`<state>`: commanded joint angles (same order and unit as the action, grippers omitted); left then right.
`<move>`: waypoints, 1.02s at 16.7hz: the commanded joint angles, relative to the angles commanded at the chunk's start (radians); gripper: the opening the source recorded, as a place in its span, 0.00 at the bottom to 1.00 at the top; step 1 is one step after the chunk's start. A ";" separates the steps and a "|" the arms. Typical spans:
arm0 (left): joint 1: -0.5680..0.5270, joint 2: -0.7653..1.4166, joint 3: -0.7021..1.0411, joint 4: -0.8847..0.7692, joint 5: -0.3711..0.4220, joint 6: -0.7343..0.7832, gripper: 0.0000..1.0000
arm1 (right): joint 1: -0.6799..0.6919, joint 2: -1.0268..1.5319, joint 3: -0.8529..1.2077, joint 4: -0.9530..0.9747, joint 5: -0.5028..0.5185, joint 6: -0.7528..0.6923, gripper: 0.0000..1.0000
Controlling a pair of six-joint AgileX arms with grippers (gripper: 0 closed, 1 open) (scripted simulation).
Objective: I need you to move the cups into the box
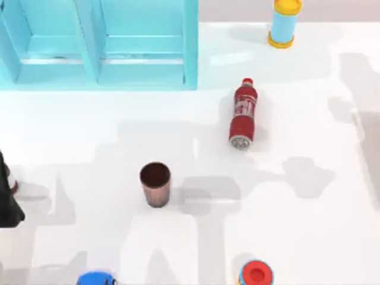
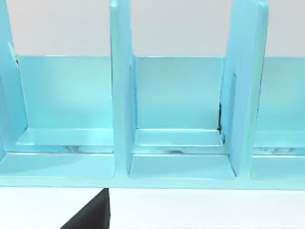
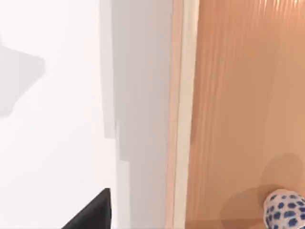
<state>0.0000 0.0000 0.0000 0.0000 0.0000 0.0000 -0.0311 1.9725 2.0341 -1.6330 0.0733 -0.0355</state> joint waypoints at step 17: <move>0.000 0.000 0.000 0.000 0.000 0.000 1.00 | 1.009 0.683 0.869 -0.077 0.102 1.030 1.00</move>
<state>0.0000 0.0000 0.0000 0.0000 0.0000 0.0000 0.9782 2.6557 2.9034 -1.7098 0.1752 0.9941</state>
